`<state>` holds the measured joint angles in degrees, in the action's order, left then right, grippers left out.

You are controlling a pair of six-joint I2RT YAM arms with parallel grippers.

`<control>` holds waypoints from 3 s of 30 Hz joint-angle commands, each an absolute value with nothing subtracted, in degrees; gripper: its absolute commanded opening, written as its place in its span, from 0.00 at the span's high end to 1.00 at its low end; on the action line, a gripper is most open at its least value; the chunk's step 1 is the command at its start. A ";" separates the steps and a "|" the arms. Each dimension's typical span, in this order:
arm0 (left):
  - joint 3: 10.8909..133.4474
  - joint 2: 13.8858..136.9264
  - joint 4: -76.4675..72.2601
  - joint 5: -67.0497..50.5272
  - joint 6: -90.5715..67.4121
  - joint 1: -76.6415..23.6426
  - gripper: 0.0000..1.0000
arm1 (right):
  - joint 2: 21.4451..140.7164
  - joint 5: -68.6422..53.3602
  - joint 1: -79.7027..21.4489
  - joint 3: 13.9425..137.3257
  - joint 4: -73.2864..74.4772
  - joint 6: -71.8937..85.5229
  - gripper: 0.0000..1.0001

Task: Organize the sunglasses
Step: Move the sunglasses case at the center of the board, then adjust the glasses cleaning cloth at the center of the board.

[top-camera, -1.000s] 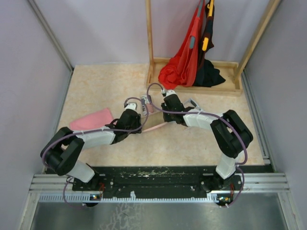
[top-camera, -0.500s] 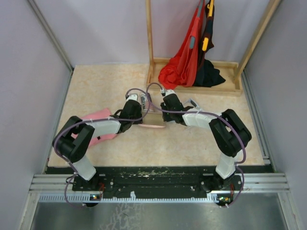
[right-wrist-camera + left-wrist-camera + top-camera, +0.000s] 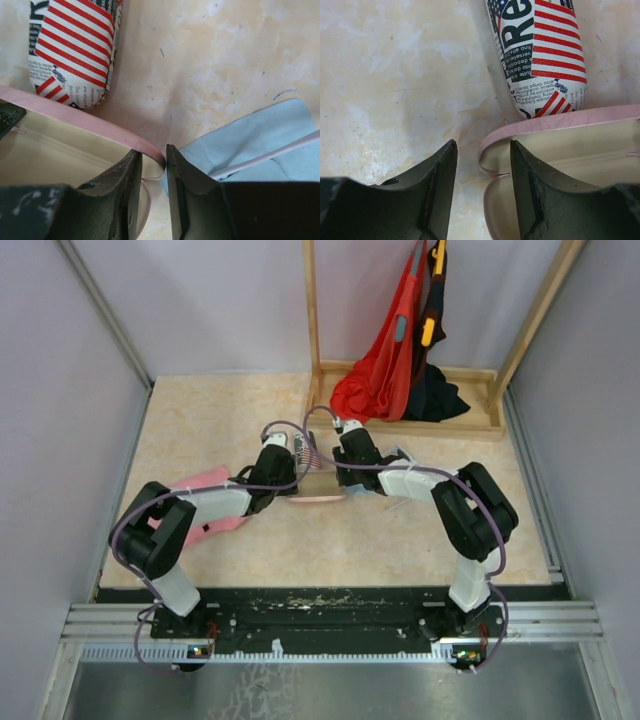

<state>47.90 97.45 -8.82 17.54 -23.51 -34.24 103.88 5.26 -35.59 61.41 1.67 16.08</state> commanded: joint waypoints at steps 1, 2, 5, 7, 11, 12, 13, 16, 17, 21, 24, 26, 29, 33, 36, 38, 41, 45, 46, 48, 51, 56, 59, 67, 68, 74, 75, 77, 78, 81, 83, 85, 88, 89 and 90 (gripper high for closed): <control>47.21 94.77 -9.41 17.08 -23.07 -33.77 0.47 | 103.40 4.33 -34.98 65.06 -0.86 14.69 0.71; 47.02 94.39 -9.33 17.05 -23.06 -33.75 0.46 | 103.08 4.27 -34.98 65.00 -0.54 14.56 0.69; 46.19 92.77 -8.70 16.70 -23.60 -33.77 0.45 | 100.75 3.87 -34.98 64.13 0.14 14.12 0.64; 45.53 91.19 -8.20 16.59 -23.97 -33.75 0.43 | 98.58 3.51 -34.98 63.11 0.56 13.75 0.61; 43.47 86.22 -7.50 16.54 -24.76 -33.77 0.40 | 91.27 3.59 -34.99 59.94 1.27 13.44 0.55; 43.19 84.89 -7.02 16.56 -25.12 -33.76 0.39 | 89.41 4.10 -35.01 58.97 1.50 13.57 0.54; 43.03 83.67 -6.45 16.55 -25.41 -33.75 0.39 | 87.42 4.66 -34.98 57.85 1.80 13.80 0.53; 42.48 79.32 -3.76 16.97 -26.59 -33.80 0.37 | 82.45 9.44 -34.98 54.92 4.32 15.35 0.53; 42.25 78.03 -2.78 17.15 -27.05 -33.76 0.35 | 81.17 11.94 -34.91 54.00 5.62 15.84 0.53; 41.51 73.54 0.38 16.39 -28.18 -33.75 0.29 | 79.59 19.43 -32.39 51.58 11.13 18.20 0.54; 41.40 70.63 2.95 15.06 -29.31 -33.68 0.27 | 81.28 19.29 -28.27 50.62 12.72 19.29 0.54; 41.17 68.82 4.06 13.78 -29.88 -33.66 0.24 | 83.38 17.17 -25.47 50.68 12.91 19.59 0.54; 40.83 66.45 5.85 12.28 -30.60 -33.66 0.21 | 86.32 14.63 -23.32 51.07 12.07 19.86 0.53; 39.55 63.59 5.93 10.04 -31.24 -33.66 0.21 | 88.52 10.82 -21.36 51.40 9.28 19.94 0.51; 38.88 61.94 6.03 9.17 -30.86 -33.66 0.22 | 90.30 7.77 -19.96 52.03 8.31 20.26 0.50; 38.73 61.18 6.50 9.01 -30.61 -33.66 0.21 | 91.75 7.29 -19.70 52.62 8.63 20.09 0.49; 38.85 60.47 7.31 8.96 -30.54 -33.66 0.21 | 93.84 6.59 -19.60 53.35 9.17 19.95 0.49; 38.69 59.71 7.71 8.80 -30.21 -33.66 0.21 | 96.75 6.25 -19.61 53.89 10.77 19.72 0.51; 38.59 59.61 7.73 8.87 -30.13 -33.66 0.20 | 96.96 6.22 -19.60 53.94 11.03 19.57 0.53; 38.41 59.34 7.74 8.79 -30.03 -33.66 0.20 | 96.77 6.29 -19.60 53.59 11.16 19.44 0.59; 38.24 59.18 7.66 8.71 -29.90 -33.66 0.20 | 95.91 6.31 -19.60 53.20 11.29 19.11 0.71; 38.10 59.08 7.47 8.32 -29.80 -33.66 0.20 | 91.50 7.03 -19.73 53.18 11.81 18.27 1.00; 37.86 58.53 7.48 8.17 -29.95 -33.66 0.20 | 88.39 9.56 -19.75 54.18 13.41 17.16 1.00; 37.48 56.29 7.56 8.89 -29.84 -33.65 0.20 | 80.93 20.85 -22.32 59.57 22.36 13.62 1.00; 37.59 56.11 7.79 8.78 -29.72 -33.58 0.20 | 80.25 22.40 -23.21 60.38 23.81 13.33 1.00; 37.92 54.25 10.23 8.24 -29.06 -33.59 0.19 | 74.96 22.30 -32.69 62.41 28.67 10.28 1.00; 37.78 53.24 10.62 8.25 -29.08 -33.58 0.19 | 74.17 20.93 -34.79 62.48 29.22 9.76 1.00; 37.35 51.54 11.44 8.37 -29.26 -33.57 0.18 | 72.43 14.42 -38.70 62.42 29.42 8.84 1.00; 37.20 50.63 11.89 8.66 -29.46 -33.57 0.18 | 71.60 11.82 -39.99 62.30 29.07 8.84 1.00; 36.71 48.41 12.84 9.49 -29.95 -33.57 0.18 | 68.39 6.51 -43.20 60.04 25.87 8.40 1.00; 36.30 47.49 13.08 9.82 -30.31 -33.60 0.18 | 65.68 3.05 -43.71 55.88 22.18 8.11 1.00; 35.77 47.06 13.22 9.68 -30.34 -33.57 0.18 | 62.92 0.50 -43.94 49.97 18.35 8.78 1.00; 35.27 47.41 14.15 9.22 -30.37 -33.57 0.18 | 61.40 1.73 -43.95 41.85 16.83 12.93 0.96; 35.11 47.62 14.41 8.76 -30.33 -33.57 0.19 | 61.65 2.57 -44.01 40.17 17.75 14.52 0.89; 35.00 47.82 14.51 8.02 -30.10 -33.59 0.19 | 61.84 3.64 -44.31 38.76 18.95 16.00 0.83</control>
